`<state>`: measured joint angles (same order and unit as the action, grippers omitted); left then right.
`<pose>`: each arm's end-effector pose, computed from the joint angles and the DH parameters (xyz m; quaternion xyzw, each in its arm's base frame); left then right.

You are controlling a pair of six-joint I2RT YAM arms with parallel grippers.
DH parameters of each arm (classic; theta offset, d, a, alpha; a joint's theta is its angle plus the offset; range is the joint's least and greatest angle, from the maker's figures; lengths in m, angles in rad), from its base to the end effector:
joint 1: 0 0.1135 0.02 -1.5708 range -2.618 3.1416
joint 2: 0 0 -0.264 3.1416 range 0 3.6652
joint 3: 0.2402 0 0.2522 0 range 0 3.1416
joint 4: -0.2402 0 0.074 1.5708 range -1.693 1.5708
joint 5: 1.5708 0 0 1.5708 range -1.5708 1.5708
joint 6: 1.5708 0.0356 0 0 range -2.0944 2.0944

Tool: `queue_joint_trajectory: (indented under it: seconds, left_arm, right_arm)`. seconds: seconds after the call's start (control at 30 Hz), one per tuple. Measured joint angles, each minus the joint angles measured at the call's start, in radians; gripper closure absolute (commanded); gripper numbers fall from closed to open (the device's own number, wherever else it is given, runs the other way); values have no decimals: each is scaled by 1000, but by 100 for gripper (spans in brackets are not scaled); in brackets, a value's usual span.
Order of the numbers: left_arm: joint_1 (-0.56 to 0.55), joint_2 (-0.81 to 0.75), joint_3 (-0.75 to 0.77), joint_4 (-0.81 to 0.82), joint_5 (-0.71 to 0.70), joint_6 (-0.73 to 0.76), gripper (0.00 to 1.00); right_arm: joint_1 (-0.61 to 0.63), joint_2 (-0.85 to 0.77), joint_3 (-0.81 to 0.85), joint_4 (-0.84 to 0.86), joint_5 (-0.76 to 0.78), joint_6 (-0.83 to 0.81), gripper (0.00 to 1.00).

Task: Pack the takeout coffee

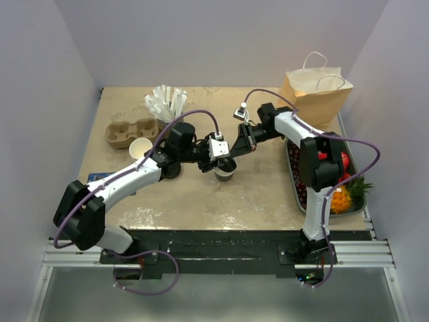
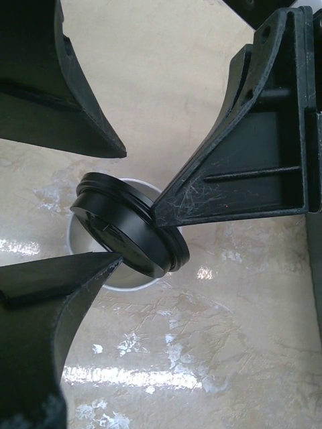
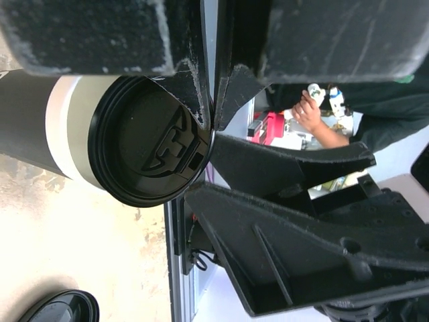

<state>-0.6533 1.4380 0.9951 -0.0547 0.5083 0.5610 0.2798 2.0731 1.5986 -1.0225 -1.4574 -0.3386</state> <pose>0.2471 -0.2110 0.2742 0.5802 0.6098 -0.2387 0.4843 0.3729 0.1440 0.2085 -0.2503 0.7027 0.6643 0.0471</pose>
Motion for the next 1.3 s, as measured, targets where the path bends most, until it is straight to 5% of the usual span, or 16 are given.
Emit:
queue_joint_trajectory:
  seconds: [0.47, 1.13, 1.3]
  left_arm:
    - [-9, 23, 1, 31, 2, -3, 38]
    - [-10, 49, 2, 28, 4, -18, 40]
    - [-10, 47, 2, 11, -2, -27, 39]
  right_arm:
    - [-9, -10, -20, 161, 105, 161, 77]
    - [-11, -31, -53, 256, 176, 233, 76]
    - [-21, -137, -134, 420, 265, 328, 77]
